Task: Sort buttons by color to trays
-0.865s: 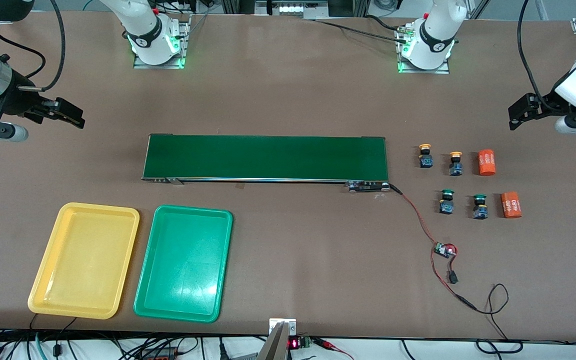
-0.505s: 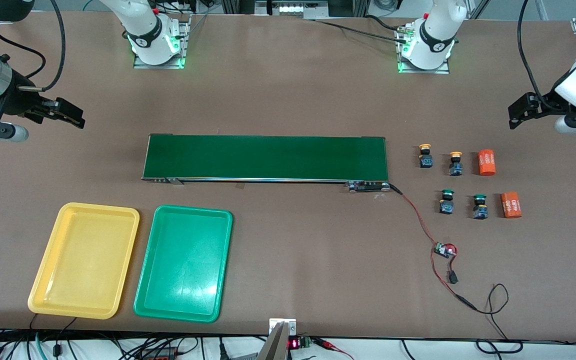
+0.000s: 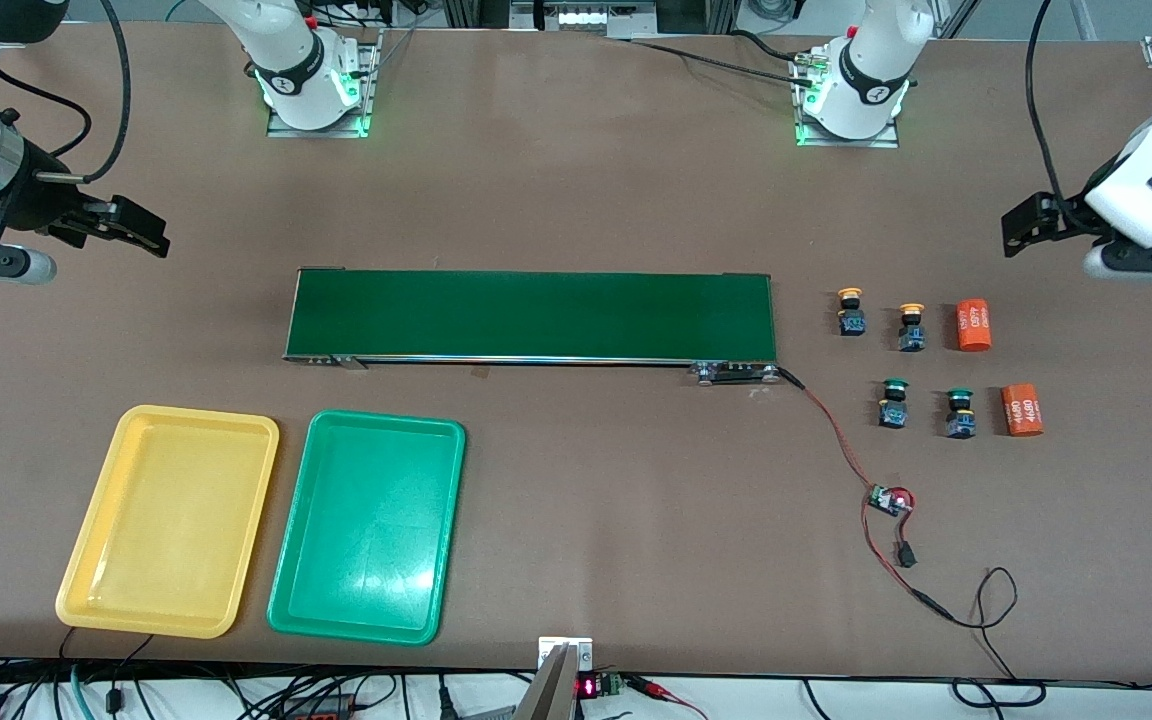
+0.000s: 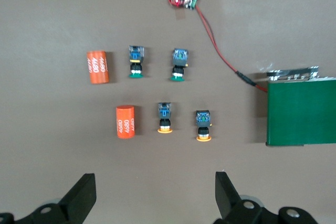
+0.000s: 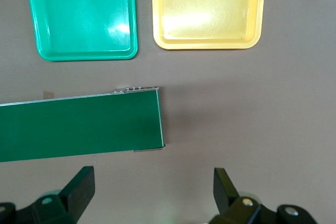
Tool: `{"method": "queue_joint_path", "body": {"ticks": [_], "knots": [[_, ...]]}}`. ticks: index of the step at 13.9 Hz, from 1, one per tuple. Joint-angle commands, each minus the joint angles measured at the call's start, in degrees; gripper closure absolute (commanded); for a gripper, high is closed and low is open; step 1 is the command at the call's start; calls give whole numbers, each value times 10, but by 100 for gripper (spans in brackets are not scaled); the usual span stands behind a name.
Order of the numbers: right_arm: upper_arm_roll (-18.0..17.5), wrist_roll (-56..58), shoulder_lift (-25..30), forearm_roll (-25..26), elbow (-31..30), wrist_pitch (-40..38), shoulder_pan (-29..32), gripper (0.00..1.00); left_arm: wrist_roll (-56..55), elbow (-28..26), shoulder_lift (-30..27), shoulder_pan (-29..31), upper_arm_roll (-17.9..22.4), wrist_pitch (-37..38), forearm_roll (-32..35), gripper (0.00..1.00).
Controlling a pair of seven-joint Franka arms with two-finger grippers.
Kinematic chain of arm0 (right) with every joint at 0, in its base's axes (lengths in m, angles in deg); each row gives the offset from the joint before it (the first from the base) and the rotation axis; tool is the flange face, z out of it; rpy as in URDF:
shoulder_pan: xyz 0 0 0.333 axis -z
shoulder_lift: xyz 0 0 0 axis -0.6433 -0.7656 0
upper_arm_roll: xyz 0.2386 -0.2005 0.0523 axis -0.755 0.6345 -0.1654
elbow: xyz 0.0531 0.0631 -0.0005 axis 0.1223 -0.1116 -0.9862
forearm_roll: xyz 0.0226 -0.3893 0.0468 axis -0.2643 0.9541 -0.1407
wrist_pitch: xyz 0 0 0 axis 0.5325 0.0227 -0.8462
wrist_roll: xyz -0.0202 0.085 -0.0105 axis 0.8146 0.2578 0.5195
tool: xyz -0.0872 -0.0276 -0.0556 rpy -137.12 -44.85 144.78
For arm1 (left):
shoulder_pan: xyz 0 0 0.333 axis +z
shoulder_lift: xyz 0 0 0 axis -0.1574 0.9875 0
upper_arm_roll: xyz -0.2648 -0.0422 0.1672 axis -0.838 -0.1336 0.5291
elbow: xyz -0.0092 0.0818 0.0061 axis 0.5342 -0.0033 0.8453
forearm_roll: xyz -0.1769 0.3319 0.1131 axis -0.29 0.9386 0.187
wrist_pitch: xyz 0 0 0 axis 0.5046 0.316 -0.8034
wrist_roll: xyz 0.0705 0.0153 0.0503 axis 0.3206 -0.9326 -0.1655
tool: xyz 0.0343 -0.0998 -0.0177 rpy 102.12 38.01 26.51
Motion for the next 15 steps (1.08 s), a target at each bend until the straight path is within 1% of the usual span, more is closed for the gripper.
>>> {"method": "queue_joint_path", "body": {"ticks": [1, 5, 7, 8, 10, 11, 15], "knots": [[-2, -5, 6, 4, -7, 8, 2, 0, -2, 16, 40, 1, -2, 9, -10, 0], [-1, -5, 3, 4, -7, 15, 2, 0, 4, 15, 48, 4, -1, 2, -5, 0], [-1, -4, 3, 4, -7, 16, 3, 0, 6, 5, 48, 14, 0, -3, 15, 0], [-1, -4, 3, 4, -7, 16, 4, 0, 6, -13, 48, 26, -1, -17, 22, 0], [0, -4, 3, 4, -7, 16, 6, 0, 19, -41, 49, 45, 0, -67, 23, 0], [0, -3, 3, 4, -7, 16, 6, 0, 29, -46, 56, 61, 0, -96, 23, 0], [0, -4, 3, 3, -7, 17, 6, 0, 117, -43, 126, 119, -1, -223, 23, 0]]}}
